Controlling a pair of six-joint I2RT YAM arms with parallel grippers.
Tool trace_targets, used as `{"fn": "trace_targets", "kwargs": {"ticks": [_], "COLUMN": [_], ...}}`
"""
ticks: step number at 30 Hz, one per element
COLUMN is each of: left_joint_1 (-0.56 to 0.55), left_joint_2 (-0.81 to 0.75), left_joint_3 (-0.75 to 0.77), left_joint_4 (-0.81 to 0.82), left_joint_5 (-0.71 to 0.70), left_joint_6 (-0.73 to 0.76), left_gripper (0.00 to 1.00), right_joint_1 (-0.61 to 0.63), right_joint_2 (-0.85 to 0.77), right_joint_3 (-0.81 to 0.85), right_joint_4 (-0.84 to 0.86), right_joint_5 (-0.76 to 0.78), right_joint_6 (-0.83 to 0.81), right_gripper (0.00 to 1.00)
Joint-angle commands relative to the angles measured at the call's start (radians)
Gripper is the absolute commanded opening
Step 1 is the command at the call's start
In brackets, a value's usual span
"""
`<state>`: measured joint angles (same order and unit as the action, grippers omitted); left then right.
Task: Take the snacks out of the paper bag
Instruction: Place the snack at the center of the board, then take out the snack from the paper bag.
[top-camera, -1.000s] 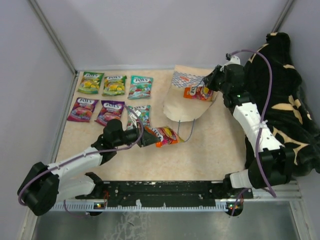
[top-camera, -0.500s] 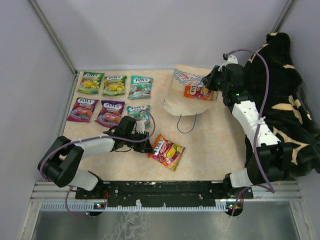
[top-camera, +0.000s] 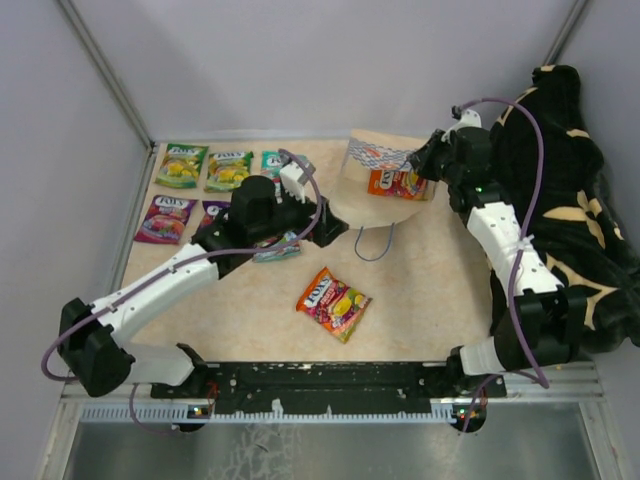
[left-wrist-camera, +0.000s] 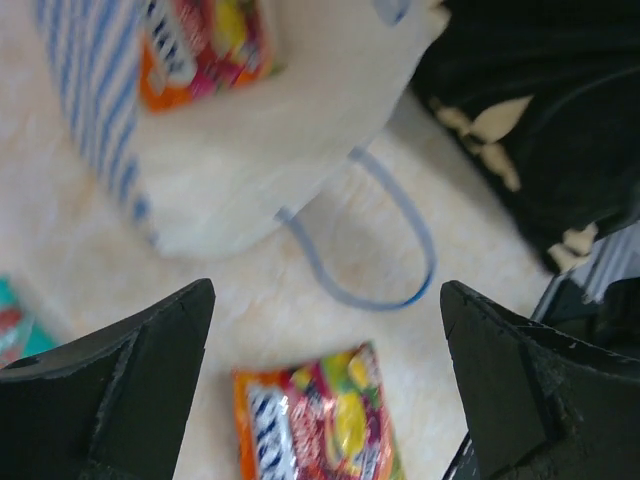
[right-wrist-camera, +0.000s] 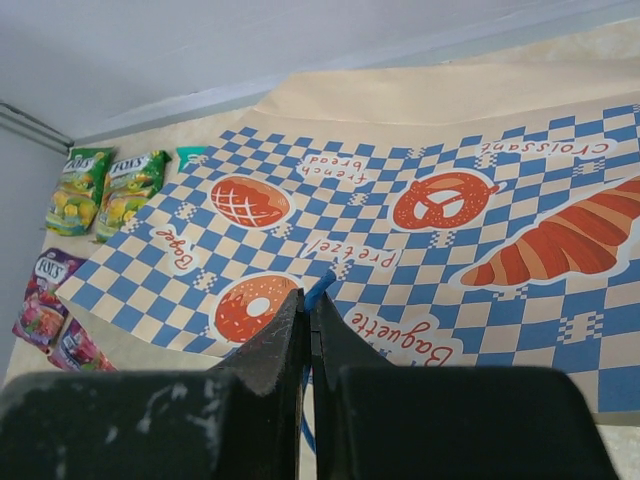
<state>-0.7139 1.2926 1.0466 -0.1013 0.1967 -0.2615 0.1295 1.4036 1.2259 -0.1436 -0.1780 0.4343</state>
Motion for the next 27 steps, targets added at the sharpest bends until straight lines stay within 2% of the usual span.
{"fn": "trace_targets", "kwargs": {"ticks": [1,3,7,12,16,22,23,25,27], "left_joint_1": [-0.1,-0.112,-0.113,-0.112,-0.124,-0.148,-0.147,-0.148,-0.143], "left_joint_2": [0.103,0.203,0.409,0.588,0.67,0.811,0.836,0.879,0.909], "left_joint_3": [0.127,0.208,0.353,0.352,0.295,0.312,0.318,0.338,0.341], "left_joint_4": [0.198,0.248,0.296,0.539,0.72,0.911,0.946,0.977,1.015], "left_joint_5": [-0.025,-0.015,-0.108,-0.201,-0.323,-0.508,-0.522,-0.542,-0.541], "left_joint_6": [0.017,-0.028,-0.081,-0.111,-0.122,-0.072,-0.085,-0.153,-0.258], "left_gripper": [1.0,0.97,0.88,0.67,0.65,0.74,0.79,0.98,1.0], "right_joint_1": [-0.008,-0.008,-0.008,-0.007,-0.007,-0.007,-0.007,-0.007,-0.007], "right_joint_2": [-0.059,-0.062,-0.079,-0.11,-0.115,-0.115,-0.117,-0.121,-0.128], "right_joint_3": [0.005,-0.005,-0.025,-0.052,-0.052,-0.052,-0.052,-0.054,-0.055], "right_joint_4": [0.064,0.066,0.069,0.073,0.066,0.069,0.07,0.068,0.067], "right_joint_5": [-0.009,-0.016,-0.04,-0.045,-0.05,-0.063,-0.064,-0.063,-0.06], "right_joint_6": [0.031,0.046,0.082,0.104,0.116,0.142,0.145,0.148,0.15], "right_gripper": [0.01,0.01,0.0,0.0,0.0,0.0,0.0,0.0,0.0]}}
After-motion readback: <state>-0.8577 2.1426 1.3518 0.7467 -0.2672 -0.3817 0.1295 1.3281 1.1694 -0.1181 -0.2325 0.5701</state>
